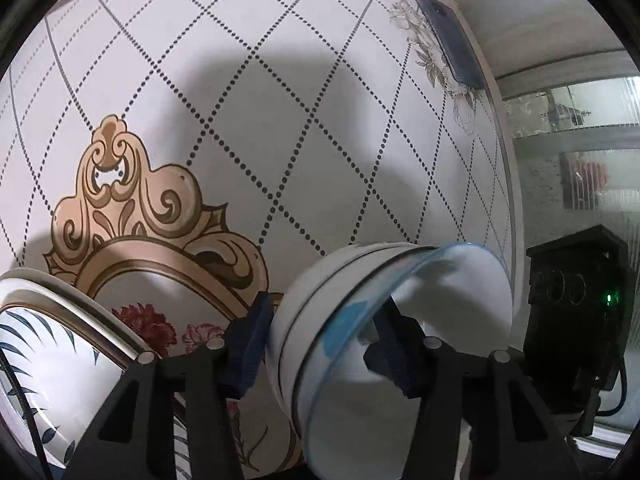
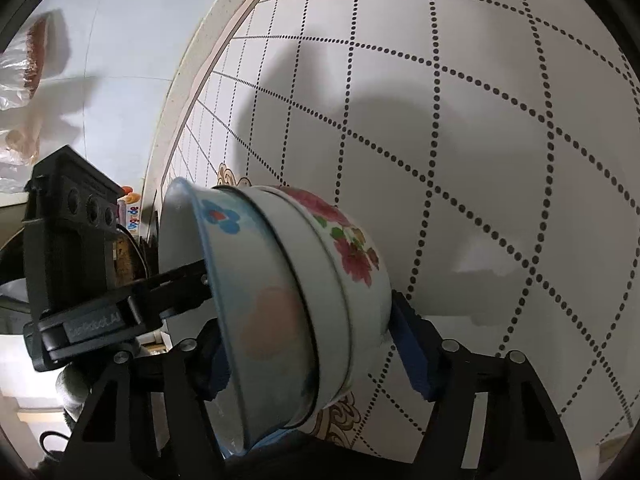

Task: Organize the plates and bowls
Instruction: 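Lift the bowl stack with both grippers and carry it over the plate stack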

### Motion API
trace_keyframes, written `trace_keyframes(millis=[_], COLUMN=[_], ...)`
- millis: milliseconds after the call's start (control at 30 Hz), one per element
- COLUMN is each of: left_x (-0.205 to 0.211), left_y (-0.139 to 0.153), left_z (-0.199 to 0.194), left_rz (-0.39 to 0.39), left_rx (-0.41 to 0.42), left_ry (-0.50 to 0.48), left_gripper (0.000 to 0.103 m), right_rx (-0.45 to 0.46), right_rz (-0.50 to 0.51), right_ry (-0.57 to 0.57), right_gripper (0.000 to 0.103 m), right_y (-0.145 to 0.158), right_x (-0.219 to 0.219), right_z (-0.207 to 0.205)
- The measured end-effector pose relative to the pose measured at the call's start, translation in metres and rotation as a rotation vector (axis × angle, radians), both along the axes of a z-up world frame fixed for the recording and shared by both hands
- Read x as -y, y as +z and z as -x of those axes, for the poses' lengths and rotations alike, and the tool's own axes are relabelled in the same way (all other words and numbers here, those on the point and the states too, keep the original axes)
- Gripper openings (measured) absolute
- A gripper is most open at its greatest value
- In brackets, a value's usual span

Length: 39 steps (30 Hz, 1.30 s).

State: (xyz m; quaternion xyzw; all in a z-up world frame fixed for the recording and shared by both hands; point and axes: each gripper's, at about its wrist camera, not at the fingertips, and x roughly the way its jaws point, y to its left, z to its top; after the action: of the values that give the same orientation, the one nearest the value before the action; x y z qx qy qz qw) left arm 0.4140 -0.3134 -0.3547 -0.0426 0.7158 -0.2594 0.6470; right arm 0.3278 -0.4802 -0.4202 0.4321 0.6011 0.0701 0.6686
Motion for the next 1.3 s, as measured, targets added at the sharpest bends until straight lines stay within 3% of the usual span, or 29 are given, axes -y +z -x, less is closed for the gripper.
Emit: trace_keyframes(millis=[167,767,1300], left_x=[-0.003,-0.008,-0.049], left_y=[-0.001,0.007,0.057], left_z=[0.001,0.007,0.005], left_rz=[0.008,-0.015,0.006], left_rx=[0.008,0.004,0.050], left_ry=[0.025,0.061,0.137], left_gripper=[0.049,0.049,0.049], right_rx=[-0.007,-0.014,0.029], right_rz=[0.019,0.026,0.029], right_ry=[-0.016,-0.026,0.047], right_gripper=[0.056,0.056,0.056], right_y=[-0.003,0.002,0.047], right_x=[0.001,0.001,-0.025], right_z=[0.000,0.003,-0.020])
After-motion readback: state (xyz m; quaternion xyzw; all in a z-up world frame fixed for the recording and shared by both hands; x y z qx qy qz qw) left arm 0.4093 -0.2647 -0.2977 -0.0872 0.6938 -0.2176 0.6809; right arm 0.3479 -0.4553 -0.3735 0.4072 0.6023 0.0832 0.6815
